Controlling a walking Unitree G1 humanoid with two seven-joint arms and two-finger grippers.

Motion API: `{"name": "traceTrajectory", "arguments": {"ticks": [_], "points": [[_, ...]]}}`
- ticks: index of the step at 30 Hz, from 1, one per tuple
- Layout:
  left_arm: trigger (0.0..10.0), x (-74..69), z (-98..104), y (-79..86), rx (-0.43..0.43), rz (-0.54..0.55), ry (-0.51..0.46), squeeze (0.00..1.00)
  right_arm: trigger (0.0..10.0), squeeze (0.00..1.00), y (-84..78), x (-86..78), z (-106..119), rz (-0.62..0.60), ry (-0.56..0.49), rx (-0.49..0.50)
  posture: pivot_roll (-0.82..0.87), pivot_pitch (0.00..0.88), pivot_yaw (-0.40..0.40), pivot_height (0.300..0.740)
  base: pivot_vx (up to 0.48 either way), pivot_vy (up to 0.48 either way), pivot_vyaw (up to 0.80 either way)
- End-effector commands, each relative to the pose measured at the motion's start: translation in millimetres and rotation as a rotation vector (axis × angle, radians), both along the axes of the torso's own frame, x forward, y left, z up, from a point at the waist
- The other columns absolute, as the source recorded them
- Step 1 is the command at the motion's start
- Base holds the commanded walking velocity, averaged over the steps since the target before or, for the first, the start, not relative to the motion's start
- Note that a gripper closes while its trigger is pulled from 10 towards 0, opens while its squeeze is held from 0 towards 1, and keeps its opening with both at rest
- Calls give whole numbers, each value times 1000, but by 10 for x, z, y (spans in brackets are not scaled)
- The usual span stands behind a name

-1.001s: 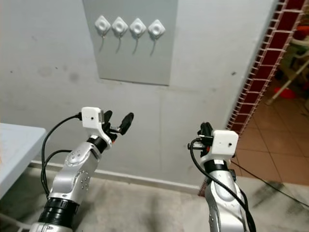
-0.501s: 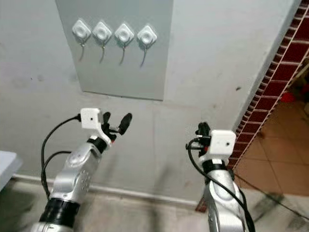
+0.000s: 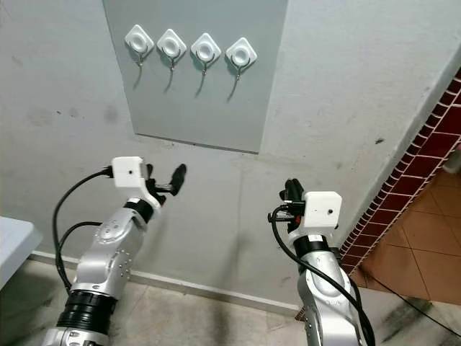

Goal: Hang keys on a hook

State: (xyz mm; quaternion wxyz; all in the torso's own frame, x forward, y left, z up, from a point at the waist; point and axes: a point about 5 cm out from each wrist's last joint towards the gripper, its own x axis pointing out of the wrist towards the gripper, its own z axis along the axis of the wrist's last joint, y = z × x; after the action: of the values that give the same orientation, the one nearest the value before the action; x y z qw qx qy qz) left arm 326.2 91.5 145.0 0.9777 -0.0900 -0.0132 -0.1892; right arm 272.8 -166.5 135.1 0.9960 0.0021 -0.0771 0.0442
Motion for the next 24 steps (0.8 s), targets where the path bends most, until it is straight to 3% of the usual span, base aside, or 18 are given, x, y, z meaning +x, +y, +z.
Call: {"name": "traceTrajectory", "arguments": {"ticks": [1,9,19,24], "points": [[10000,-4,129,-38,24,-32,-63,0,10000,0,-27,55,59,9,-17,-4,8,7,-24,740,0,0,0],[10000,-44,298,-148,26,-117,-139,0,10000,0,-45,323,329,56,-107,-44,9,0,-24,740,0,0,0],[10000,-46,385,-142,18,-133,-161,0,10000,0,60,642,698,111,-222,-40,20,8,-30,740,0,0,0],[10000,-47,419,-137,19,-130,-171,0,10000,0,119,698,765,150,-246,-28,27,13,-34,740,0,0,0]]}}
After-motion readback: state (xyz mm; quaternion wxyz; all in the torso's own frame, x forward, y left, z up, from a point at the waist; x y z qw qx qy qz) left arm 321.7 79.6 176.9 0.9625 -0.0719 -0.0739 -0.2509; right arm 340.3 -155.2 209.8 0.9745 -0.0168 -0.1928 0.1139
